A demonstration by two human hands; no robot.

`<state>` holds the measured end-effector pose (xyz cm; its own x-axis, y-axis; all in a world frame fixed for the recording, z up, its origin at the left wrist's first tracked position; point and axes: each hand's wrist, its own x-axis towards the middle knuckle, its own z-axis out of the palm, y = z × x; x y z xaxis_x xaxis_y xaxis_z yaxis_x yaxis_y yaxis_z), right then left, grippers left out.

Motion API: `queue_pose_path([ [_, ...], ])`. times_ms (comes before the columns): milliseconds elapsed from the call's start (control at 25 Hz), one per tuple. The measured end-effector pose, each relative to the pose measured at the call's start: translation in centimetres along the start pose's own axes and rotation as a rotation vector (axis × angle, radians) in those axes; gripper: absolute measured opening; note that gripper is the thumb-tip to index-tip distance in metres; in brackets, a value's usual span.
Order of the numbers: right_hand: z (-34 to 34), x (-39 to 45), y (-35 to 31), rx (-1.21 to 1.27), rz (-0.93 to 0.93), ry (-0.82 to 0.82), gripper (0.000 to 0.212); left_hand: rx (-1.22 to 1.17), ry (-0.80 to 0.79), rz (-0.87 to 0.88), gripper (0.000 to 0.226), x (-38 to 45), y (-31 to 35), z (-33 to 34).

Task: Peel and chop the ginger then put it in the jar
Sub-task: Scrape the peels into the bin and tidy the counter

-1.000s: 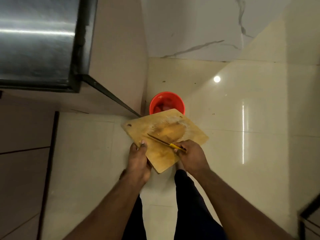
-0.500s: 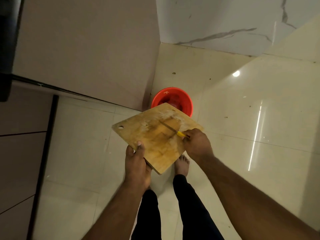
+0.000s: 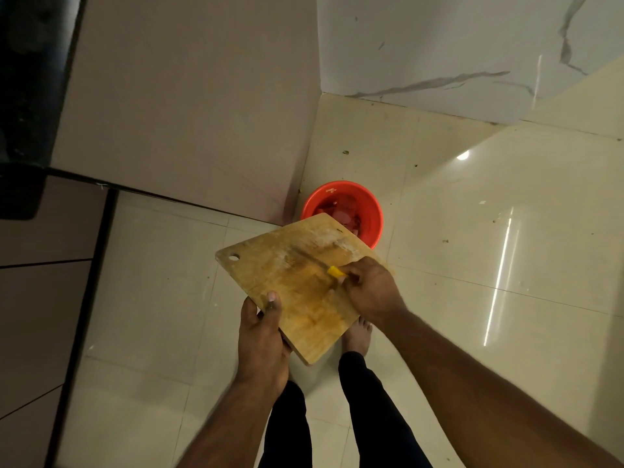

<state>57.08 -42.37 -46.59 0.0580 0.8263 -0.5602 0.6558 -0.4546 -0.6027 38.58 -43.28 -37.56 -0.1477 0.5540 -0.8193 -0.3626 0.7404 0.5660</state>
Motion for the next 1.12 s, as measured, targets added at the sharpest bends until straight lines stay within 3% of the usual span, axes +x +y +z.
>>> queue_pose_path([
  [120, 0.6, -0.4, -0.5, 0.009, -0.080, -0.027, 0.023, 0.007, 0.009, 0.006, 0.036, -0.1, 0.2, -0.2],
  [320, -0.3, 2.0, 2.5, -0.212, 0.226, 0.036, 0.032, 0.014, 0.047, 0.033, 0.032, -0.5, 1.0, -1.3],
  [520, 0.3, 1.1, 1.4, -0.092, -0.005, -0.026, 0.028, 0.012, 0.069, 0.043, 0.034, -0.4, 1.3, -1.9],
  [760, -0.8, 3.1, 4.6, -0.242, 0.305, 0.087, 0.032, 0.014, 0.090, 0.044, 0.037, -0.4, 1.6, -4.6],
  [960, -0.3, 3.0, 2.4, -0.212, 0.045, 0.032, 0.028, -0.006, 0.114, 0.057, 0.039, -0.4, 1.8, -5.0],
  [1120, -0.9, 3.4, 2.6, -0.231, 0.169, 0.139, 0.033, -0.006, 0.129, 0.053, 0.040, -0.6, 2.0, -5.5],
])
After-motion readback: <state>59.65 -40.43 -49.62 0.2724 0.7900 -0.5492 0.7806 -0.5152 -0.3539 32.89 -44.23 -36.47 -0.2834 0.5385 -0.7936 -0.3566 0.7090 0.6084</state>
